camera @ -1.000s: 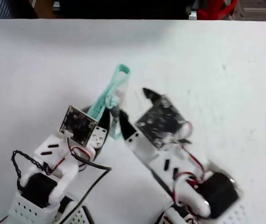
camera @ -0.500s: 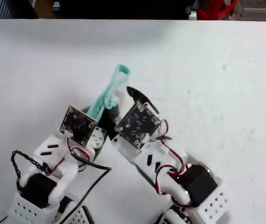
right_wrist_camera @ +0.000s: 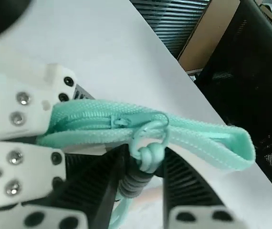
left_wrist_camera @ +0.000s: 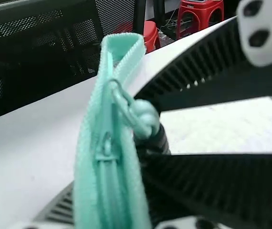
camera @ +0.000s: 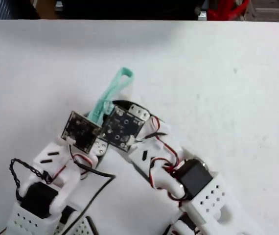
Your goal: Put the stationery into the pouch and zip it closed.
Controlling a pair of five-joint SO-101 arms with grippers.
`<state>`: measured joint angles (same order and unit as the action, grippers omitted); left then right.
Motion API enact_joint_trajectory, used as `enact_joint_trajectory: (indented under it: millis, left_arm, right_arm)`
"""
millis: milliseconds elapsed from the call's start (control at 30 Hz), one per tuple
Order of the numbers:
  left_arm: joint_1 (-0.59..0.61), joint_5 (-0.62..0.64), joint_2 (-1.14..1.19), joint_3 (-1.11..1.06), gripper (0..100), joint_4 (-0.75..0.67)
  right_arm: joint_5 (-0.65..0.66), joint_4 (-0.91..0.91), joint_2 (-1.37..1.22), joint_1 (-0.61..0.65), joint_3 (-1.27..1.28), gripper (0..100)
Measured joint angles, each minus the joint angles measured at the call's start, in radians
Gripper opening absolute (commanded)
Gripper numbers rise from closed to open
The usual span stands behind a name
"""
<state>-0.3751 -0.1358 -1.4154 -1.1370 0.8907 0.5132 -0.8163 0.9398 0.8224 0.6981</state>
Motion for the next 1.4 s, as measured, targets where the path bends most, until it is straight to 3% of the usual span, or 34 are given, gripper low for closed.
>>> enact_joint_trajectory:
  millis: [400,533,833,1167,1400]
  left_arm:
    - [0.0,-0.003,0.0,-0.002,2,0.0]
    - [-0.002,-0.002,0.0,-0.002,2,0.0]
    - [-0.008,-0.003,0.0,-0.002,5,-0.002]
    - [-0.008,-0.005,0.0,-0.005,2,-0.003]
    - [-0.005,-0.005,0.0,-0.015,2,-0.005]
  right_arm:
    - [0.017,0.021,0.124,-0.043,0.017,1.9]
    - [0.014,0.117,0.215,-0.055,0.144,1.9]
    - [0.021,0.341,0.333,-0.238,0.27,1.7]
    - [0.064,0.296,0.071,-0.264,0.089,1.7]
    - [0.068,0.272,-0.112,-0.397,-0.069,1.7]
